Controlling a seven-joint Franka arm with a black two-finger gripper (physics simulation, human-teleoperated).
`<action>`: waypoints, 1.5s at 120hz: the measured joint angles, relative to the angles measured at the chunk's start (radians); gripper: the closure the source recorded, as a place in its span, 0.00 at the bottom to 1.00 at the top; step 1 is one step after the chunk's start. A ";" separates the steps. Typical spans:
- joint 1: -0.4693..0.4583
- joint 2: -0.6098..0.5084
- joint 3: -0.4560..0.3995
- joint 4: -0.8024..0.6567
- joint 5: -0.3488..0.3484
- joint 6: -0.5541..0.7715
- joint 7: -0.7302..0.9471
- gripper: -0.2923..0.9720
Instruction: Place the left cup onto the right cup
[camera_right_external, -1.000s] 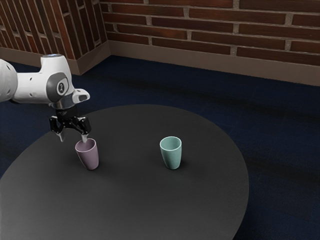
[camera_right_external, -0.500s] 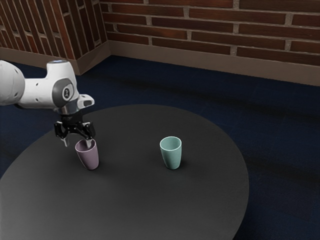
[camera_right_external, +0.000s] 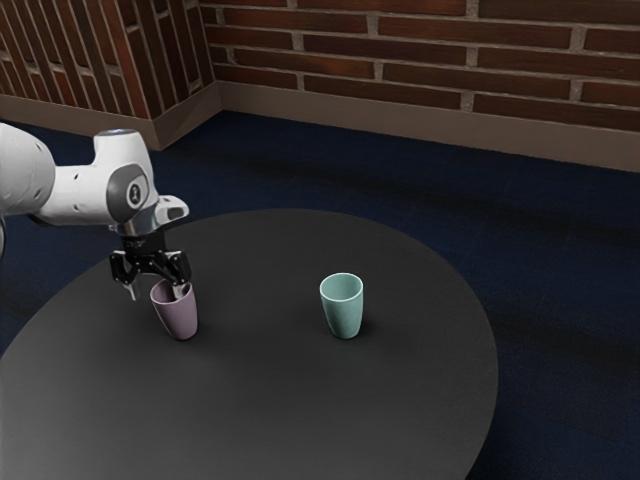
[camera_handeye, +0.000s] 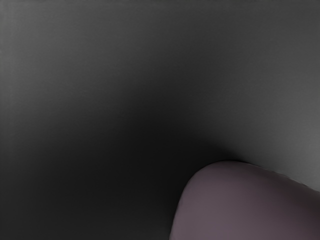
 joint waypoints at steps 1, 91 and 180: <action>0.000 0.000 0.000 0.000 0.000 0.000 0.000 0.26; 0.000 -0.001 -0.002 0.003 -0.001 0.007 0.004 0.57; 0.000 -0.007 -0.012 0.005 0.002 0.007 0.005 0.81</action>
